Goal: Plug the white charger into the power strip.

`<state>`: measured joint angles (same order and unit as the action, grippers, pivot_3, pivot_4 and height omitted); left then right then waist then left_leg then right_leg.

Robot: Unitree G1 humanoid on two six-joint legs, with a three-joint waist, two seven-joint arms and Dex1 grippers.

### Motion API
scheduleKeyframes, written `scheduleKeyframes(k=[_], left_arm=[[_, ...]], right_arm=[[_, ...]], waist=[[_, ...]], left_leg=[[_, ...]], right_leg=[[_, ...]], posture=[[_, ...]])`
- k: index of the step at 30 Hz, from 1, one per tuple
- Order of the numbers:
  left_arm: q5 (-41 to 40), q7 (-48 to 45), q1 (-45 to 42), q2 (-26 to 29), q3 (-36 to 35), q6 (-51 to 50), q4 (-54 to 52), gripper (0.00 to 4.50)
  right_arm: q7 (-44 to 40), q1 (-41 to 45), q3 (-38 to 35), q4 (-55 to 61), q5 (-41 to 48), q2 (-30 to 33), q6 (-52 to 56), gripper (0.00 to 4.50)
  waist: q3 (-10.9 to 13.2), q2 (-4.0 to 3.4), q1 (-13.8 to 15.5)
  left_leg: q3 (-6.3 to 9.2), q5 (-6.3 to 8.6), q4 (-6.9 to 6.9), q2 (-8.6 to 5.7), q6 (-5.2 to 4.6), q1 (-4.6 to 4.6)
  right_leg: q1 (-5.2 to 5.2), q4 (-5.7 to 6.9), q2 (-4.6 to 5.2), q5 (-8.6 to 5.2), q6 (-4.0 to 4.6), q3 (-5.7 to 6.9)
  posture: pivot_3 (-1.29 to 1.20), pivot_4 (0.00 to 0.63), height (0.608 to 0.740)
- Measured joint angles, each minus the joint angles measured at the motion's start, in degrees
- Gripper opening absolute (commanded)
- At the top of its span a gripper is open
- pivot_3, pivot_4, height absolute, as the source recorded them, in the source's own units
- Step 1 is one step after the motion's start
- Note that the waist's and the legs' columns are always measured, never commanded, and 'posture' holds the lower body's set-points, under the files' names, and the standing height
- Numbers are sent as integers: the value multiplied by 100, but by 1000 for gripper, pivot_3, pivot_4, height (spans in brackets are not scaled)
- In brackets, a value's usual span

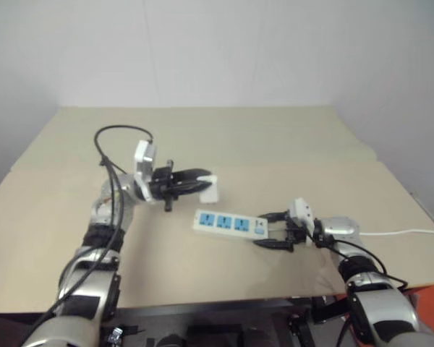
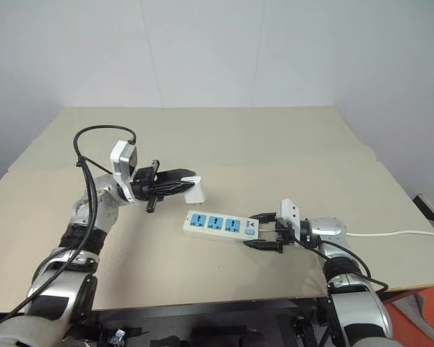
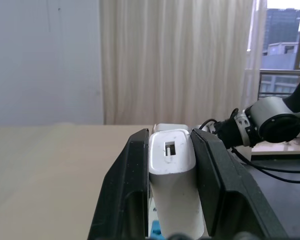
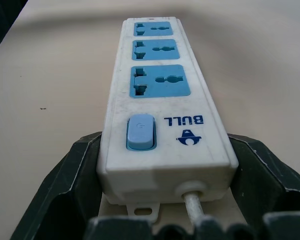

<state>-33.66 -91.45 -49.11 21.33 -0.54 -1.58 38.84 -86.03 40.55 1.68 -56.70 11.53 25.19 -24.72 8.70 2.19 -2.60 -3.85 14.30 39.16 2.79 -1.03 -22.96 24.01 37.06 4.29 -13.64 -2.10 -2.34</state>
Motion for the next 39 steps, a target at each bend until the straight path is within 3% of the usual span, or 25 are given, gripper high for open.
scheduleKeyframes(k=[14,39], left_arm=[[788,-85,-753,-695,767,1432,1711,977],[1123,-86,-708,-873,1038,1794,2070,977]], right_arm=[[14,-116,6,234,-9,-33,11,3408],[167,-219,13,399,-10,-43,26,3408]], waist=[[0,1,-8],[0,1,-10]], left_leg=[[1,1,-2,-1,-1,0],[2,1,-3,-1,-2,3]], right_leg=[[0,-4,-2,0,0,-3],[0,-8,-3,0,0,-4]], posture=[[0,150,740],[0,150,740]])
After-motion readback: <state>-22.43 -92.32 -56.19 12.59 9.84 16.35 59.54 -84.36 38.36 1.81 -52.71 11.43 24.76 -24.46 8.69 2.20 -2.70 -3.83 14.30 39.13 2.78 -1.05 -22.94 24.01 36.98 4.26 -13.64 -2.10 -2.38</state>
